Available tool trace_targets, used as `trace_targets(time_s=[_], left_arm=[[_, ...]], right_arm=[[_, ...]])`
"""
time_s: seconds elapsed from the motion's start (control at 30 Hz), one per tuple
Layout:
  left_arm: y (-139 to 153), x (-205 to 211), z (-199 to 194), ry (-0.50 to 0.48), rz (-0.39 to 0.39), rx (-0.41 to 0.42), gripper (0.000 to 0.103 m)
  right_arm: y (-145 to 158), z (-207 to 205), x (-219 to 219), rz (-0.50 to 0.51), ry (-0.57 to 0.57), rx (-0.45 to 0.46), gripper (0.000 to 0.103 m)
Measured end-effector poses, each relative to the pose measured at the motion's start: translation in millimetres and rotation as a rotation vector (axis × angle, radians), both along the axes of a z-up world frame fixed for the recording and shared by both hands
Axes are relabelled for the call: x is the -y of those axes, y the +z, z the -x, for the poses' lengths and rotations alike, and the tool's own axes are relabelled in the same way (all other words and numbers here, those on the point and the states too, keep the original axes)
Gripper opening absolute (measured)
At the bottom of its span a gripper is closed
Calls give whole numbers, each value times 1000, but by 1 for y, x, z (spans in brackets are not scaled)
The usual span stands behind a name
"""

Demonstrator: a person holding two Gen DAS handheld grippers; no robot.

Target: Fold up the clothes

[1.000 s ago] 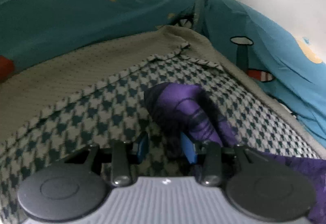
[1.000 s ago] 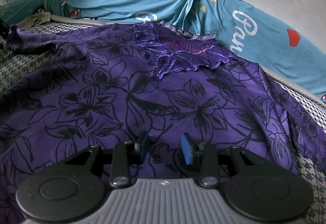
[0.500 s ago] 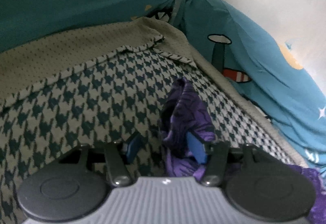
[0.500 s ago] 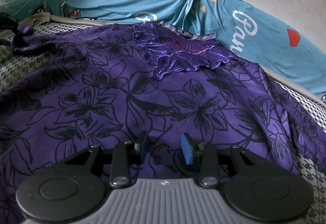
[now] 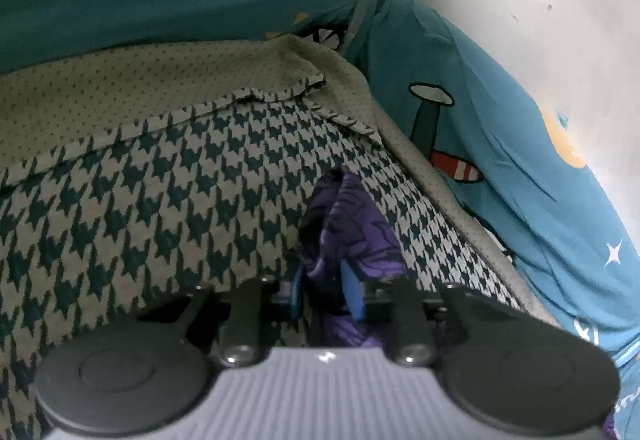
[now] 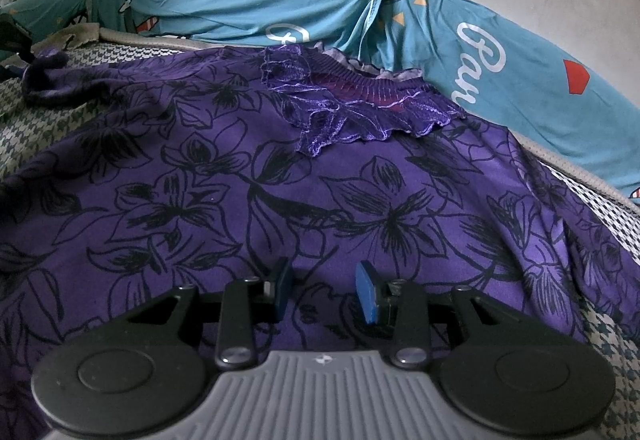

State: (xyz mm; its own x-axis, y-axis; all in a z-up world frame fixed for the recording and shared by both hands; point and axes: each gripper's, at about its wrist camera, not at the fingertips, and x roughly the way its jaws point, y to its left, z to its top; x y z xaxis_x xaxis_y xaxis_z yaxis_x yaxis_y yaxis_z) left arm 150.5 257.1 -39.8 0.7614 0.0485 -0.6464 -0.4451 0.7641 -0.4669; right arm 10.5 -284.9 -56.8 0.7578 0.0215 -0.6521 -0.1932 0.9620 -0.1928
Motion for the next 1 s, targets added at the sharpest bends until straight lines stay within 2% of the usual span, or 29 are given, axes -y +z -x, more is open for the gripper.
trace_targets(time_s=[0.1,0.33,0.5,0.7,0.83,0.93,1.0], left_arm=[[6,2,2,13,-19,16,13],[28,5,18,105,-67,42,12],[53,9,44,185,-206,26,12],[71,11,94,260,-280,-5,12],[71,15,119,252,-318,-59,12],[59,18,129,223,-301,-150,12],[51,20,132,218,-300,-215,15]], right_arm=[[0,0,0,2,3,1,35],[0,0,-1,8,4,4,35],[0,0,-2,16,7,7,35],[0,0,-3,21,7,7,35],[1,1,-3,24,8,5,35],[1,2,-3,27,9,4,35],[1,2,-3,27,8,2,35]])
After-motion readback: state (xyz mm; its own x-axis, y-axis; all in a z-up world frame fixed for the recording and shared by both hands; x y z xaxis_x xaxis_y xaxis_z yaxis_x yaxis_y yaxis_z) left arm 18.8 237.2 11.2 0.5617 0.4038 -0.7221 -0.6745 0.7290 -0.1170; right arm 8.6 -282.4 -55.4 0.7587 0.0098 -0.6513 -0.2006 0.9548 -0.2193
